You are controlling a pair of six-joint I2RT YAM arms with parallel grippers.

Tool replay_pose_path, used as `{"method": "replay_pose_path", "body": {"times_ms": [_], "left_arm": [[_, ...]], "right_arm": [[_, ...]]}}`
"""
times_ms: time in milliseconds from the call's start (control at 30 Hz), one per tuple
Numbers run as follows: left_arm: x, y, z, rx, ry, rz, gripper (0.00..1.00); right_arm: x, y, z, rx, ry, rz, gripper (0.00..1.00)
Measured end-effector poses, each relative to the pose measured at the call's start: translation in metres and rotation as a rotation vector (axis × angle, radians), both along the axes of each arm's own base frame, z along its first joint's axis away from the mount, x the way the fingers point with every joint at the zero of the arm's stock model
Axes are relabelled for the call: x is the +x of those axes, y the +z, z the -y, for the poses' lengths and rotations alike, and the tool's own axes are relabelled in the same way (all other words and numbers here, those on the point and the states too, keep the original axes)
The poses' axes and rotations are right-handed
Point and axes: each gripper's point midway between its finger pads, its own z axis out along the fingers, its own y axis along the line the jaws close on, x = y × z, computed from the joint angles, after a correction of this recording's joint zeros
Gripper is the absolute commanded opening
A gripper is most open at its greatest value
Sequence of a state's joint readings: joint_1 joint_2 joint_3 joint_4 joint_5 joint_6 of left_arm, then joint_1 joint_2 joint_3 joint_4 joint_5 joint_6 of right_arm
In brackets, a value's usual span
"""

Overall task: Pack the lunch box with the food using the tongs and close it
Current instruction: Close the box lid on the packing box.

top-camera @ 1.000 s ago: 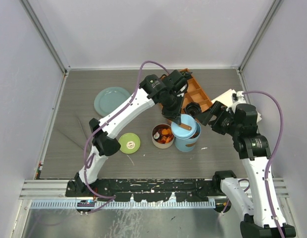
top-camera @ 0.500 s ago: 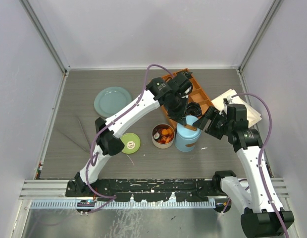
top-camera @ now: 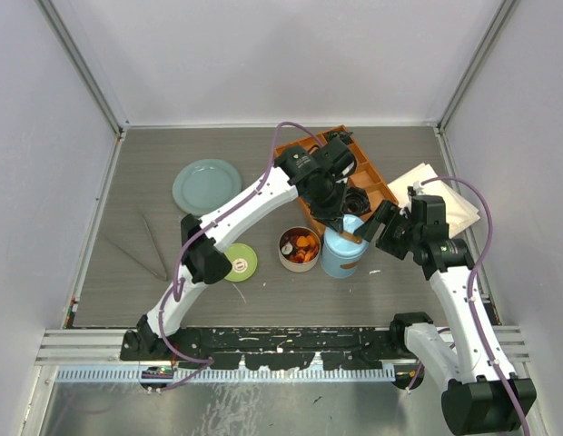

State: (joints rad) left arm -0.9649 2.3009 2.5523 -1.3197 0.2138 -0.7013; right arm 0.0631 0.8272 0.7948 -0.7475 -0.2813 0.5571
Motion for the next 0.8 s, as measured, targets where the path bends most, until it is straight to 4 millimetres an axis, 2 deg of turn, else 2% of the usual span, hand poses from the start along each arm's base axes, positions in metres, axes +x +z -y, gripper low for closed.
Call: {"method": "replay_pose_path", "body": {"times_ms": [133, 433, 600, 800], "left_arm": [[0.001, 0.001, 0.003, -0.013, 0.006, 0.002, 0.08], [0.005, 0.003, 0.009, -0.040, 0.010, 0.007, 0.16], [0.008, -0.002, 0.011, -0.045, 0.011, -0.007, 0.21], [0.008, -0.002, 0.011, -0.069, 0.007, -0.011, 0.40]], "right_arm": [[0.003, -0.001, 0.003, -0.010, -0.016, 0.010, 0.77], [0.011, -0.006, 0.009, -0.025, -0.058, 0.031, 0.76], [0.016, -0.012, 0.010, -0.029, -0.069, 0.027, 0.76], [0.018, -0.012, 0.010, -0.028, -0.067, 0.033, 0.76]]}}
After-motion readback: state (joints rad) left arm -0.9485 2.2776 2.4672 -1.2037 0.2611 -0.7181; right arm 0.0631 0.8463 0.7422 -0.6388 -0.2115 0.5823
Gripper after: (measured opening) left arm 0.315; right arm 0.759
